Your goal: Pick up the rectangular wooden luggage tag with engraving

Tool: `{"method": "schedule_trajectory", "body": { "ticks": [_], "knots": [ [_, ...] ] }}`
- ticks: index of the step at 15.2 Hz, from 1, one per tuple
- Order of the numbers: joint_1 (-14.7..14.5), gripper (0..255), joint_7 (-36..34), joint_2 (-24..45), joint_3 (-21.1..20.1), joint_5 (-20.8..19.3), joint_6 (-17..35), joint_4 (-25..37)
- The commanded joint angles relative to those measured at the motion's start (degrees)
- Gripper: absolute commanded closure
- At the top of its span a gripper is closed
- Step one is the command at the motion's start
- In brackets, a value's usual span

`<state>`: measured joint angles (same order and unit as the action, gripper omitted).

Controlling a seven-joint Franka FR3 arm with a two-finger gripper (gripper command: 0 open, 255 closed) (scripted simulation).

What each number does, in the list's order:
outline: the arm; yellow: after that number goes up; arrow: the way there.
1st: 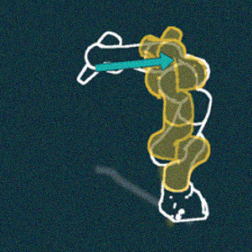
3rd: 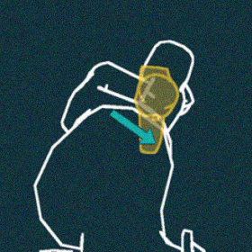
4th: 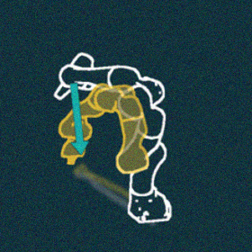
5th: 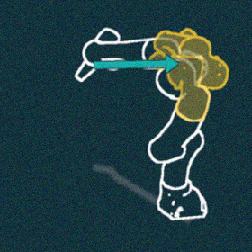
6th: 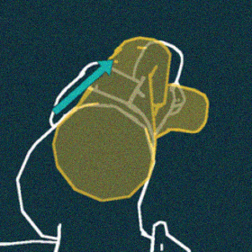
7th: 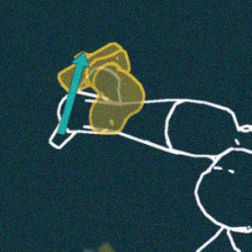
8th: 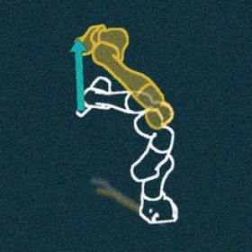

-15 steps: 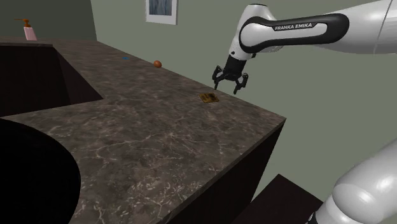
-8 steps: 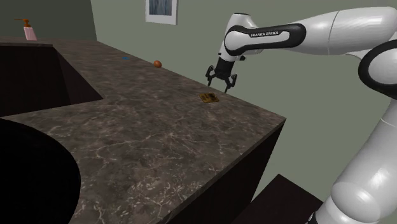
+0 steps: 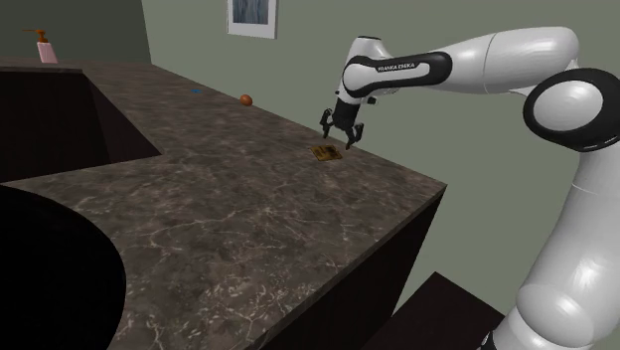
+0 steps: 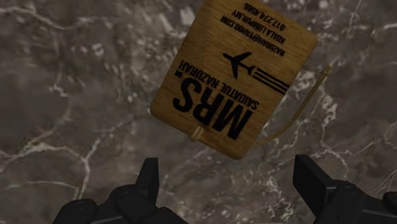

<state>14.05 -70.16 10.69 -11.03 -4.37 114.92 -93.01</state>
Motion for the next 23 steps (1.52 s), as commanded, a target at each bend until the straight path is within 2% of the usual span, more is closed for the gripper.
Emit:
{"method": "schedule_trajectory", "body": {
  "ticks": [1,4,5,14,23],
  "knots": [
    [-0.05,0,-0.27,0.21,0.00,-0.11,1.46,-1.22],
    [-0.03,0,-0.34,0.31,0.02,-0.16,2.64,-2.31],
    [-0.05,255,-0.35,0.45,0.02,-0.19,2.65,-2.18],
    [-0.03,255,-0.34,0.31,0.02,-0.17,2.64,-2.30],
    [-0.17,255,-0.01,0.22,-0.08,0.02,-4.26,4.50]
  ]
}}
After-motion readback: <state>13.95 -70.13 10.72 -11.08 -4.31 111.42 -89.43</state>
